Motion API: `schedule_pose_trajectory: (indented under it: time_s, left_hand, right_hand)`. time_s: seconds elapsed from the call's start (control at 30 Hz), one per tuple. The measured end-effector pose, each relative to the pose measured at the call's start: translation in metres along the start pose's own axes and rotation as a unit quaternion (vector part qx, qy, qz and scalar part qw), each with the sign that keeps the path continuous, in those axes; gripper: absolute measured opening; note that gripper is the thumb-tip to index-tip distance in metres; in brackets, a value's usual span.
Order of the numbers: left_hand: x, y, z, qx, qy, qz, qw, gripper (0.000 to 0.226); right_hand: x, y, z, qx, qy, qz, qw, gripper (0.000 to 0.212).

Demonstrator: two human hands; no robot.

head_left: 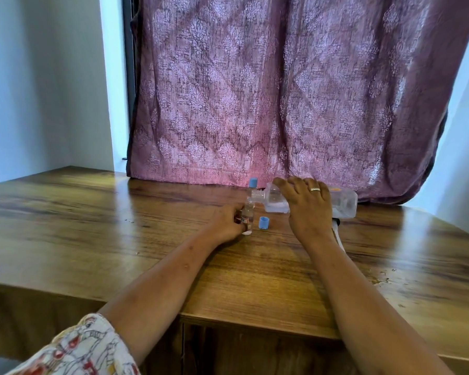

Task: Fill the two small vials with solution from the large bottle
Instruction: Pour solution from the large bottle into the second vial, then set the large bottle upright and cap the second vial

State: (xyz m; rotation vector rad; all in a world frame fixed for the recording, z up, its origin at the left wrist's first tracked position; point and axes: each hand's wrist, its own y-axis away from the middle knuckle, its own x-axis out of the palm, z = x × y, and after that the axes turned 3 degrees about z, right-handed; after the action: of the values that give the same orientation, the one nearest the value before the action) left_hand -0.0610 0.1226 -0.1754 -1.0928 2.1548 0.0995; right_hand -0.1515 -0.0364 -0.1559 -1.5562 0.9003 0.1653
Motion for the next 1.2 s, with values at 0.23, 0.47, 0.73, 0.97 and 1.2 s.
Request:
schedule_pose_trajectory:
  time_s: [0.23, 0.47, 0.73, 0.97, 1.2]
  left_hand:
    - [0.001, -0.003, 0.003, -0.012, -0.008, 0.004, 1.0, 0.067]
    - [0.001, -0.004, 0.003, -0.001, -0.021, -0.004, 1.0, 0.066]
    - [0.0, -0.009, 0.007, -0.006, -0.014, 0.007, 1.0, 0.065]
    - [-0.001, -0.011, 0.009, -0.007, -0.011, 0.01, 1.0, 0.066]
    - [-0.001, -0.015, 0.016, 0.006, 0.015, -0.003, 1.0, 0.05]
  right_hand:
    - [0.001, 0.002, 0.0, 0.006, 0.004, -0.003, 1.0, 0.079]
    - [-0.006, 0.002, -0.001, 0.075, -0.086, 0.0, 0.993, 0.074]
    - [-0.008, -0.011, -0.014, 0.216, -0.307, -0.048, 0.926, 0.081]
    - [0.003, -0.022, -0.016, 0.276, -0.445, -0.008, 0.852, 0.08]
    - [0.013, -0.024, -0.029, 0.304, -0.486, 0.003, 0.819, 0.089]
